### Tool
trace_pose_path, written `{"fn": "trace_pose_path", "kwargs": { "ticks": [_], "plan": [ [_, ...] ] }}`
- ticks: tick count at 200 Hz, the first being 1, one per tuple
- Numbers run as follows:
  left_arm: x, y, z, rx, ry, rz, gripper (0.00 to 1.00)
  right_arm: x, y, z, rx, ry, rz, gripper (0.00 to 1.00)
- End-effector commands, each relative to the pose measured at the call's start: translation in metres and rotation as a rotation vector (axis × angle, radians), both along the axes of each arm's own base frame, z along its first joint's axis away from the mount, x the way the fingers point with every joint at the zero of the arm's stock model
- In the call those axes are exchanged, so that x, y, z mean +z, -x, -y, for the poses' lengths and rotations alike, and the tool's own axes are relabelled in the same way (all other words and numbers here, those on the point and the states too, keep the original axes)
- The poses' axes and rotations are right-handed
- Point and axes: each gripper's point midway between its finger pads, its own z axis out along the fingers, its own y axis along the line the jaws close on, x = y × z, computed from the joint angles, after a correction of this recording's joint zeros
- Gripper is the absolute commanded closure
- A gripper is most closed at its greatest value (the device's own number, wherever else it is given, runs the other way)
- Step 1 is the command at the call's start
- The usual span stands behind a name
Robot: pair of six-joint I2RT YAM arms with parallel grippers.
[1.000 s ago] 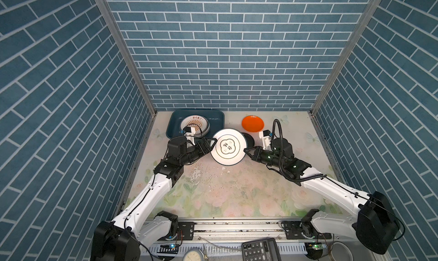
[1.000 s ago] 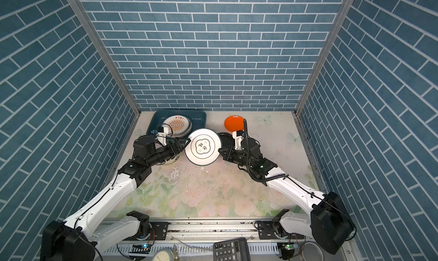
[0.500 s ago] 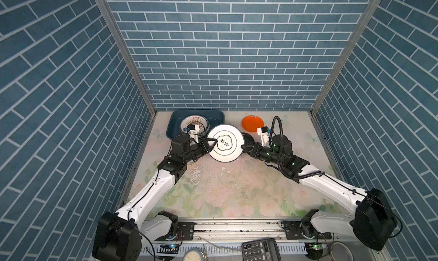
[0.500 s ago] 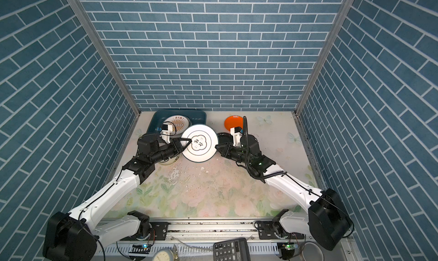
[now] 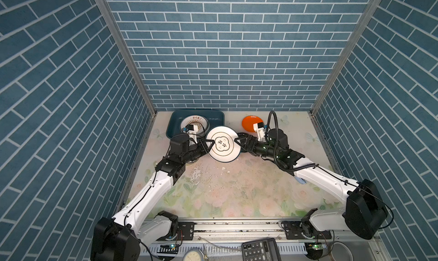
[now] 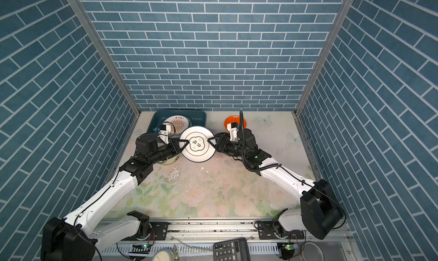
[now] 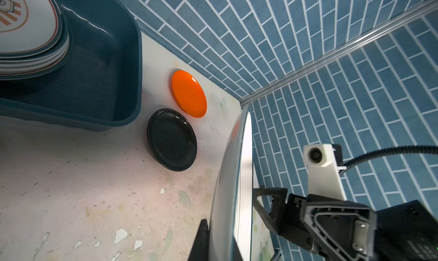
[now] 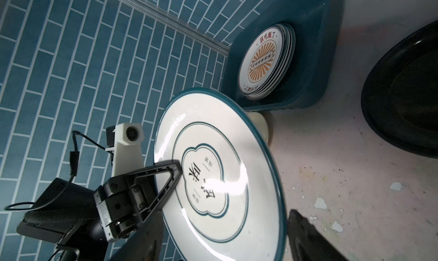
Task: Place the plates into the plastic bin on the countertop
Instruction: 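Carry the white plate over the teal bin with the left gripper while the right releases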
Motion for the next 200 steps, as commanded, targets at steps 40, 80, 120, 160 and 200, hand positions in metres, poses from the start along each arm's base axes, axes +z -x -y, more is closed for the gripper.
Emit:
{"fn": "trace_pose_path", "kwargs": {
  "ticks": [40, 80, 120, 160, 200],
  "plan": [
    [0.011, -0.004, -0.008, 0.030, -0.050, 0.020, 1.00, 0.007, -0.003, 0.014, -0.042, -0.005, 0.055, 0.12],
    [0.001, -0.015, -0.013, 0.054, -0.065, -0.004, 1.00, 0.002, -0.006, 0.021, -0.062, 0.006, 0.047, 0.12],
    [-0.008, -0.029, -0.025, 0.082, -0.055, -0.033, 1.00, 0.003, -0.011, 0.028, -0.077, 0.013, 0.038, 0.12],
    [-0.013, -0.047, -0.053, 0.150, -0.019, -0.058, 1.00, -0.001, -0.011, 0.036, -0.099, 0.020, 0.026, 0.12],
    [-0.012, -0.062, -0.083, 0.213, 0.002, -0.066, 1.00, -0.004, -0.009, 0.047, -0.133, 0.028, 0.030, 0.12]
  ]
}}
